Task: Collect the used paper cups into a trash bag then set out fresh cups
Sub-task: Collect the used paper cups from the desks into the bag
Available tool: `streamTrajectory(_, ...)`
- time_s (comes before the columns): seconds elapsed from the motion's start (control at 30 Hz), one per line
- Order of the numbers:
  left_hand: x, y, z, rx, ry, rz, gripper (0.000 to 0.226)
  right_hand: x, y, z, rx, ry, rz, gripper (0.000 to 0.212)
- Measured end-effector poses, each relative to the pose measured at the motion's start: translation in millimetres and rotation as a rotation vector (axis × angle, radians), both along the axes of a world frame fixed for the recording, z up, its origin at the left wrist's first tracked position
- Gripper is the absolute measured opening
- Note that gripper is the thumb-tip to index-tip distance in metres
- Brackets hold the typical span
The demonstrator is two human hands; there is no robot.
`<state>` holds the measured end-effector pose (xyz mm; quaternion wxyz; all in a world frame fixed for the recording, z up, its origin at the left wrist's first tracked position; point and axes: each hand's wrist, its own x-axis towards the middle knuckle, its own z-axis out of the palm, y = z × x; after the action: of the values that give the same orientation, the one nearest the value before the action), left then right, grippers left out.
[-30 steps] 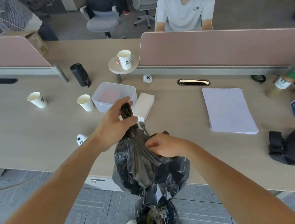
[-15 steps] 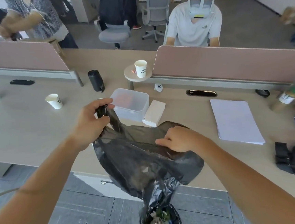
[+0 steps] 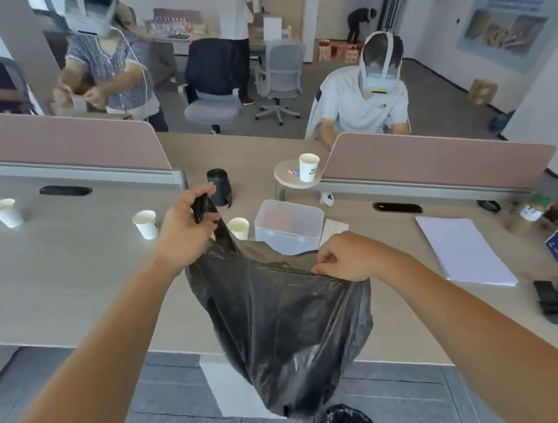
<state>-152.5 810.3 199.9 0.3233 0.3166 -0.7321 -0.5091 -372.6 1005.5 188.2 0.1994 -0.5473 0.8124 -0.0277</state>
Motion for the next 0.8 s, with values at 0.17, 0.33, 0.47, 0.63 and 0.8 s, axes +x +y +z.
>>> streamTrajectory(0.17,1.6,-31.1,29.1,-0.047,0.140,-0.010,0.059,0.4,-33.2,39.4,-0.148,0.146,-0.018,0.029)
streamTrajectory(0.33,-6.9,-64.3,79.0,-0.219,0.241,-0.032,0.058,-16.0,-69.5,79.9,-0.424,0.206,-0.086,0.028)
streamTrajectory(0.47,-9.5,-99.0,108.5,-0.282,0.215,0.012,0.056,-22.2,-109.6,92.5,-0.447,0.148,-0.006,0.029)
streamTrajectory(0.63,-5.4,-135.1,152.7,-0.261,0.285,0.068,0.057,-23.1,-170.8,94.3,-0.503,0.066,0.122,0.027)
streamTrajectory(0.8,0.6,-172.2,147.2,-0.304,0.070,0.110,0.059,-26.0,-215.1,77.0,-0.456,0.078,0.223,0.025)
